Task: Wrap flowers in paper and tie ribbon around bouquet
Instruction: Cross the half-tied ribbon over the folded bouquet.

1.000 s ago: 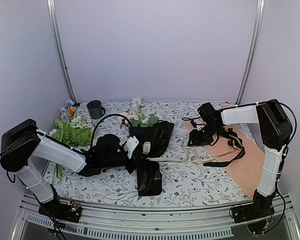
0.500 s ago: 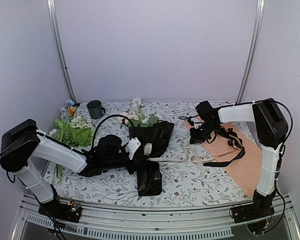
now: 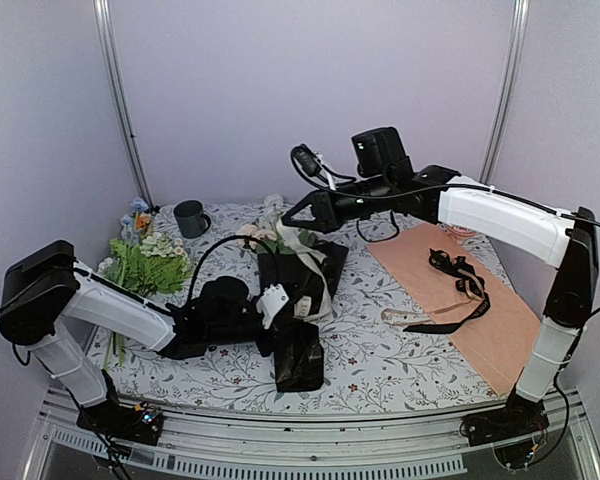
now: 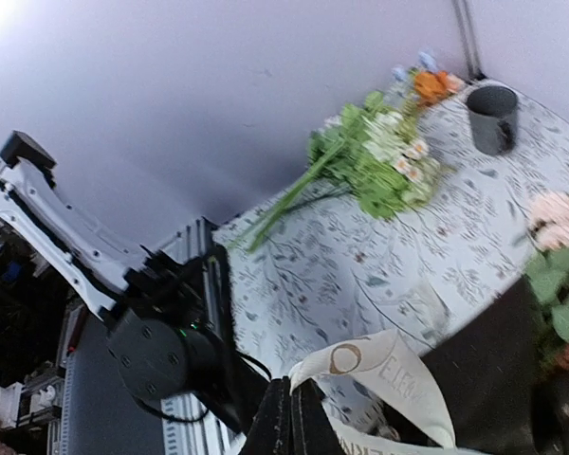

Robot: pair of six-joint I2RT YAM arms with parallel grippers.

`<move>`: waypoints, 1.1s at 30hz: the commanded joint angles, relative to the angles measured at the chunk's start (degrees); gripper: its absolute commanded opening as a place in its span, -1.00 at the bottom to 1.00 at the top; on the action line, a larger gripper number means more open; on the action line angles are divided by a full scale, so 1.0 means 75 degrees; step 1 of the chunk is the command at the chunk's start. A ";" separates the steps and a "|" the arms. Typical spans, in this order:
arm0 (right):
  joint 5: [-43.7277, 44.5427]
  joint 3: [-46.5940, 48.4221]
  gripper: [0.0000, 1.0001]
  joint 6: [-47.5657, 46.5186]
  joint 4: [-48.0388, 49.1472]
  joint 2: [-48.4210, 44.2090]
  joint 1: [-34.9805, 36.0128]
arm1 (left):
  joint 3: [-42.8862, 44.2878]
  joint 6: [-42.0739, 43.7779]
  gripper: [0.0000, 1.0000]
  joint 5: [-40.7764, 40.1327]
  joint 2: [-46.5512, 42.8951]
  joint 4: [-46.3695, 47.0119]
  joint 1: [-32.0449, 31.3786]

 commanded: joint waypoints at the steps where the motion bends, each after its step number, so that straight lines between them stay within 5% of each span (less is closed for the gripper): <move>1: -0.0553 0.1289 -1.00 0.0943 0.0805 0.1259 0.0571 | 0.0056 0.0224 -1.00 -0.0146 -0.0071 0.0077 -0.0265; 10: -0.0557 0.2890 -0.91 0.1448 0.0569 0.2904 0.1326 | 0.0061 0.0238 -1.00 -0.0391 -0.0062 -0.0040 -0.0433; 16: 0.0434 0.2889 0.34 0.0866 -0.0097 0.2631 0.1309 | -0.0002 0.0173 -1.00 -0.0393 -0.0100 -0.0061 -0.0443; 18: 0.0595 0.2869 0.91 0.0638 -0.0201 0.2485 0.1237 | -0.0003 0.0135 -1.00 -0.0348 -0.0106 -0.0055 -0.0441; 19: 0.0615 0.2855 0.99 0.0582 -0.0238 0.2409 0.1125 | -0.0014 0.0114 -1.00 -0.0315 -0.0101 -0.0044 -0.0441; 25: 0.0317 0.2328 0.98 0.0434 -0.0405 0.1690 0.0380 | -0.0109 -0.0195 -1.00 -0.0034 -0.0206 0.0082 -0.0368; 33: -0.2268 -0.1511 0.83 -0.0951 0.0637 -0.0329 -0.0394 | -0.0264 -0.0701 -1.00 0.0841 -0.0270 0.0528 0.0048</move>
